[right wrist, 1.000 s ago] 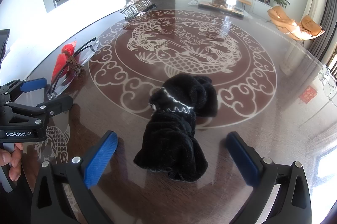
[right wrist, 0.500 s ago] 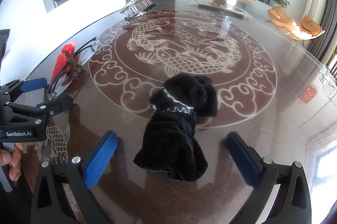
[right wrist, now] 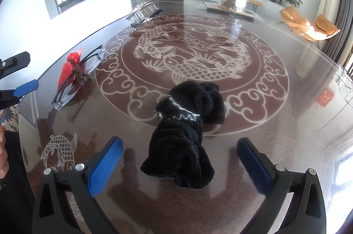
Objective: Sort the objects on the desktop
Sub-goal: 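Tilt the left tool down onto the red twine-tied tube and grasp it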
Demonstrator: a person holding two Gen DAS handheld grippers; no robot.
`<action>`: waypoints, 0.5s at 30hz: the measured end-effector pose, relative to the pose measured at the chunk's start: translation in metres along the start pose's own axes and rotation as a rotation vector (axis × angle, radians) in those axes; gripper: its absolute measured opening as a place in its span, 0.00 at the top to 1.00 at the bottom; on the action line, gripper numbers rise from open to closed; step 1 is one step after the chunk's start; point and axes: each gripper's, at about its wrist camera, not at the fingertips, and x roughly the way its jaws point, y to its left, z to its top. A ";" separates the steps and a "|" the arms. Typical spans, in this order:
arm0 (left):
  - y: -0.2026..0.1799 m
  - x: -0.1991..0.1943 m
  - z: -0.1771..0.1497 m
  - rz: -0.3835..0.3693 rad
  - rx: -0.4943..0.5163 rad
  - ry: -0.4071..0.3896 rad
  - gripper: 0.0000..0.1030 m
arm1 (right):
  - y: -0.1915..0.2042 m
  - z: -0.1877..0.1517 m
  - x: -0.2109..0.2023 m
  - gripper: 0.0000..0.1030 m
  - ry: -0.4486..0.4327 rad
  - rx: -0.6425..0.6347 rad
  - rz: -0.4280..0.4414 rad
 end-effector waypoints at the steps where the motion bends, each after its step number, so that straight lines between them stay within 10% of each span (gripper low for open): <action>1: -0.003 0.003 0.000 -0.006 0.018 0.008 0.00 | -0.001 0.000 -0.001 0.00 -0.005 0.006 0.004; 7: -0.033 0.044 0.007 0.214 0.197 0.095 0.00 | -0.009 -0.001 -0.007 0.00 -0.032 0.049 0.041; 15: 0.017 0.045 0.030 0.270 0.034 0.115 0.01 | -0.012 -0.009 -0.023 0.00 -0.090 0.113 0.099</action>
